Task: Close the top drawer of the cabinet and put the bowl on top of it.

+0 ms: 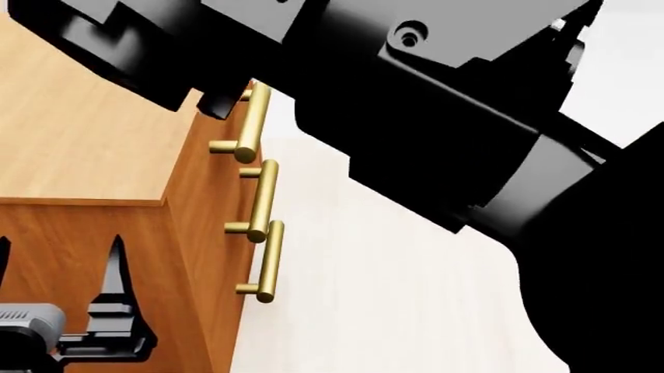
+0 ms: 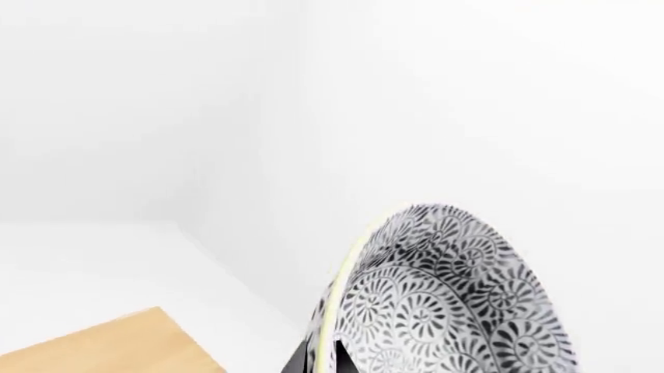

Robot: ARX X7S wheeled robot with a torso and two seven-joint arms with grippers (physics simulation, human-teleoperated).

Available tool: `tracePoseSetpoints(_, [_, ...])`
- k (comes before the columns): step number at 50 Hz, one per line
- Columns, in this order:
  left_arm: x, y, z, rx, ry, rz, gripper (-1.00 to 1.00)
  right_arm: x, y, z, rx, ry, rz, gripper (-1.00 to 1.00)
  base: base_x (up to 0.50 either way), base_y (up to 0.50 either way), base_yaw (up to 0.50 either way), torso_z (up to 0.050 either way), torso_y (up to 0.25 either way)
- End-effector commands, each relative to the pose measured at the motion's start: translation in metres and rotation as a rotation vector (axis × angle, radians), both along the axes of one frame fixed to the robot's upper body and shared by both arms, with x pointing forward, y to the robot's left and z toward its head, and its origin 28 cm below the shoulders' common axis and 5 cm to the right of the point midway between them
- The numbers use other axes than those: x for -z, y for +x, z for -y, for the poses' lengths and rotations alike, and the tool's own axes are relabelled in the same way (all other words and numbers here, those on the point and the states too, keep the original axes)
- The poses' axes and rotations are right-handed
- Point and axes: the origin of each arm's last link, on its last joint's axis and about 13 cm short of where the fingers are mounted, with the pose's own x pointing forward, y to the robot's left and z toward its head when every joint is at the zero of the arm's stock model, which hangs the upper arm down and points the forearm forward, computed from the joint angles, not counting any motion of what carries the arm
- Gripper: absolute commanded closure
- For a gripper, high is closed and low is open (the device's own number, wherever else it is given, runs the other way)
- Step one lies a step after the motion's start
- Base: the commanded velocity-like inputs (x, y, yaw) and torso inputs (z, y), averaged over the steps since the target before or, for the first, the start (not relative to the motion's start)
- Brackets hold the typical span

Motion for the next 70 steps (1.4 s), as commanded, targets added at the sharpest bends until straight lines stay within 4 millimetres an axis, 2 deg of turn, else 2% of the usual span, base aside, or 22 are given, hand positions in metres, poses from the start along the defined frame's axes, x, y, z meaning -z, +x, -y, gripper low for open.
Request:
tracePoseSetpoints(1, [0.001,0.001,-0.001,-0.005,-0.001,-0.005,-1.0,0.025,-0.001,-0.009,-0.089,-0.089,-0.002,1.0,0.0,0.0,0.0,0.0,0.0])
tracePoseSetpoints(11, [0.004,0.004,-0.001,-0.005,-0.005,-0.011,-1.0,0.058,0.002,-0.014,-0.156,-0.133,-0.047,1.0,0.0,0.0,0.0,0.0,0.0])
tracePoseSetpoints(25, [0.006,0.004,-0.001,-0.003,-0.009,-0.014,-1.0,0.081,0.002,-0.017,-0.208,-0.179,-0.079,1.0,0.0,0.0,0.0,0.0,0.0])
tracePoseSetpoints(44, [0.011,0.005,-0.003,-0.006,-0.018,-0.019,-1.0,0.117,0.012,-0.015,-0.21,-0.231,-0.132,1.0,0.0,0.0,0.0,0.0,0.001])
tracePoseSetpoints(57, [0.012,0.005,-0.004,-0.004,-0.025,-0.022,-1.0,0.136,0.014,-0.014,-0.22,-0.263,-0.161,1.0,0.0,0.0,0.0,0.0,0.001])
tracePoseSetpoints(68, [0.012,0.006,-0.004,-0.009,-0.027,-0.026,-1.0,0.138,0.013,-0.014,-0.226,-0.284,-0.165,1.0,0.0,0.0,0.0,0.0,0.0])
tracePoseSetpoints(69, [0.012,0.005,-0.004,-0.007,-0.029,-0.025,-1.0,0.138,0.012,-0.014,-0.221,-0.299,-0.162,-1.0,0.0,0.0,0.0,0.0,0.0])
tracePoseSetpoints(70, [0.012,0.006,-0.004,-0.009,-0.028,-0.024,-1.0,0.136,0.012,-0.014,-0.22,-0.293,-0.158,-1.0,0.0,0.0,0.0,0.0,0.0])
